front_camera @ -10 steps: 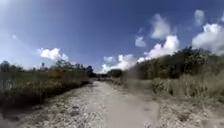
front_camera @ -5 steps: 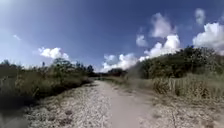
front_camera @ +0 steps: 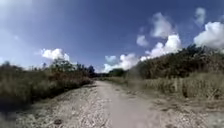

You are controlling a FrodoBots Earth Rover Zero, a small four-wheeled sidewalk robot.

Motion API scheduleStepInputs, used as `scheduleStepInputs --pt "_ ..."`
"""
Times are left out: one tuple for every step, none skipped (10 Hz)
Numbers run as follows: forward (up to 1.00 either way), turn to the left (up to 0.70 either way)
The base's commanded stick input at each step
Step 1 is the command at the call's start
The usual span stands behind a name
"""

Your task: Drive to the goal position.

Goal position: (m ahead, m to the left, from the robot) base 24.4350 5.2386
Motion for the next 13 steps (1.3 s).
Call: scheduleStepInputs --pt "0.6 0.0" --pt "0.6 0.0" --pt "0.6 0.0" --pt "0.6 0.0" --pt "0.6 0.0" --pt "0.6 0.0" --pt "0.6 0.0" --pt "0.6 0.0" --pt "0.6 0.0" --pt "0.6 0.0" --pt "0.6 0.0" --pt "0.6 0.0" --pt "0.6 0.0"
